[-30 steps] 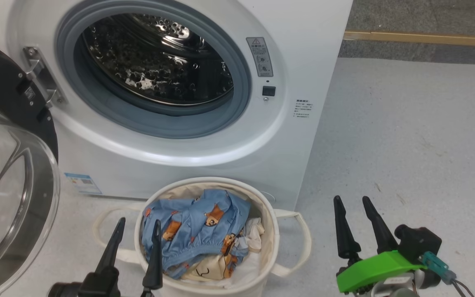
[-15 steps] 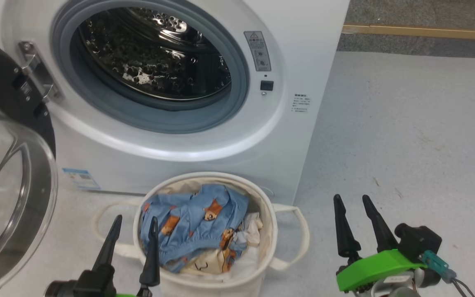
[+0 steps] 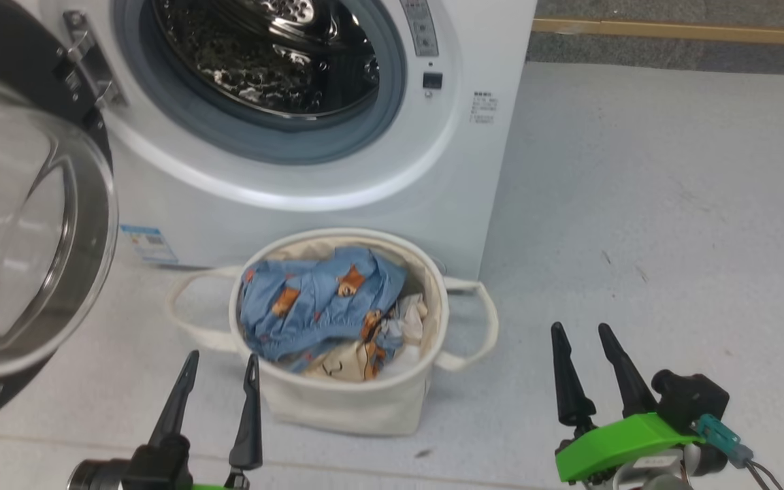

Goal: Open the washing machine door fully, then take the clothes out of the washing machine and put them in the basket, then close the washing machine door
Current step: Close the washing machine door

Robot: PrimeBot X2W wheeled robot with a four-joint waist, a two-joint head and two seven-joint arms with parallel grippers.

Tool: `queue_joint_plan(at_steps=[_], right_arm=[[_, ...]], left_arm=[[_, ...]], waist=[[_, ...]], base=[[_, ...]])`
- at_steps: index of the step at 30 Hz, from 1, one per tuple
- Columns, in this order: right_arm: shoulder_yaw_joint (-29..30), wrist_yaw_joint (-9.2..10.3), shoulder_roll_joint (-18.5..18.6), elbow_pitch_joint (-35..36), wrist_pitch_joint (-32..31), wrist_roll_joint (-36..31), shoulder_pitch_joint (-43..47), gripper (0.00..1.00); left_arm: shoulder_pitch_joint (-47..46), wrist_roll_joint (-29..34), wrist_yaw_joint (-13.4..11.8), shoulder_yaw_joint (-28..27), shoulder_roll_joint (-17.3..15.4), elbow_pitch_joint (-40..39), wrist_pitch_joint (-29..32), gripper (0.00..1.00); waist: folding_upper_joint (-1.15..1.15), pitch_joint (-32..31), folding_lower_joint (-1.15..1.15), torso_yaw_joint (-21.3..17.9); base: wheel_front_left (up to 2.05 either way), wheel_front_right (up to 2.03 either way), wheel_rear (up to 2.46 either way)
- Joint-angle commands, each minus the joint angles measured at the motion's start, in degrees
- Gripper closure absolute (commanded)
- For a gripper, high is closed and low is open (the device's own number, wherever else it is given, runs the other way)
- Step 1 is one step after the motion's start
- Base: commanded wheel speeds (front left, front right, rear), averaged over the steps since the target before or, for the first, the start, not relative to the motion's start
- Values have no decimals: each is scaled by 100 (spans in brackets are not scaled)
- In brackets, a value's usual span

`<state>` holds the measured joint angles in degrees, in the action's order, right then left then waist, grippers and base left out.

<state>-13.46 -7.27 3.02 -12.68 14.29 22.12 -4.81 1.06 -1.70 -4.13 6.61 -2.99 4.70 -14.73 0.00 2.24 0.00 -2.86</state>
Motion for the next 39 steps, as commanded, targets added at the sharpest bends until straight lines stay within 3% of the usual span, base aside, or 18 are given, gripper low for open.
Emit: queue_joint_plan(at_steps=[1,15,39], right_arm=[[-122,-22,-14,157,71,8,-178,0],[-224,-22,-14,348,71,54,-225,0],[-729,-22,-14,490,71,-26,-266,0]], left_arm=[[-175,17,-53,-178,9,-231,-27,0],[-224,28,-105,-59,10,-290,-27,0],[-139,-15,-300,137,11,-604,-27,0]], waist=[[0,1,0,10],[0,69,0,441],[0,67,0,2568]], base=[[-144,144,0],[-50,50,0],[0,0,0]])
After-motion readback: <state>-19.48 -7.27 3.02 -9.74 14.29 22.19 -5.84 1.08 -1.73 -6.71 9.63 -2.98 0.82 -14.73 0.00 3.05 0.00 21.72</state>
